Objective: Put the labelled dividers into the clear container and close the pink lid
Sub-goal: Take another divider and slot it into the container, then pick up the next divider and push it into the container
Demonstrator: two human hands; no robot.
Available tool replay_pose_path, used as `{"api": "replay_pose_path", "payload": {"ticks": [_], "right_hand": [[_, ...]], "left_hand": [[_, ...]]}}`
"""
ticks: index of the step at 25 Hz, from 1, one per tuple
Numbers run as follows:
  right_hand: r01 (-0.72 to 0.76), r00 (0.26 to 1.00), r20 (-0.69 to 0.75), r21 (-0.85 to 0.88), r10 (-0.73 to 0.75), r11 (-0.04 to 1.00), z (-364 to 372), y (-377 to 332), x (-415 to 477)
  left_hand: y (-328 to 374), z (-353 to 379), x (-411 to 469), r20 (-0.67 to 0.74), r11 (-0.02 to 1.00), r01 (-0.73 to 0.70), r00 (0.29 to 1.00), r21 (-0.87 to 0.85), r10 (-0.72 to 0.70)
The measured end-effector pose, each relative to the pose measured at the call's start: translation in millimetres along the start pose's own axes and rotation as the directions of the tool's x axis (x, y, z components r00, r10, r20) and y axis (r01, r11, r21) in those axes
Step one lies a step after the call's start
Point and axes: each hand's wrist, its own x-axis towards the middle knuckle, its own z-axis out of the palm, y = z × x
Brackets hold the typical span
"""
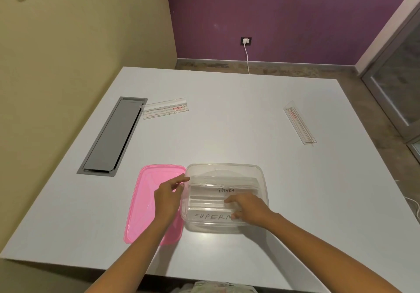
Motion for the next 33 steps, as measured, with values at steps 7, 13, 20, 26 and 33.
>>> {"api": "replay_pose_path", "payload": {"ticks": [7,13,20,26,33], "right_hand": [[0.057,0.997,-0.038,-0.311,-0.072,0.949,-1.0,-11.3,-0.2],[0.118,0.955,-0.245,-0.2,-0.166,0.973,-13.4,-11.5,-17.2],[0.03,0.744,-0.668,0.018,-0.01,0.999,-65.6,20.3,-22.6],[-0.104,0.639,-0.743,0.171,0.197,0.98,-104.9,82.1,6.8],[-0.352,0.606,-0.708,0.17,0.362,0.921,-149.1,152.2,51.8]], "left_hand": [[-0.4,1.5,1.5,-0.006,0.999,-0.037,0.999,0.015,0.037],[10.0,8.7,0.2,0.014,0.977,-0.155,0.988,0.149,0.155],[36.4,35.1,8.0,0.186,0.866,-0.415,0.908,0.279,0.376],[54.5,63.3,30.0,0.286,0.811,-0.481,0.871,0.333,0.399],[69.4,71.1,63.1,0.541,0.856,-0.416,0.816,0.307,0.203]]}}
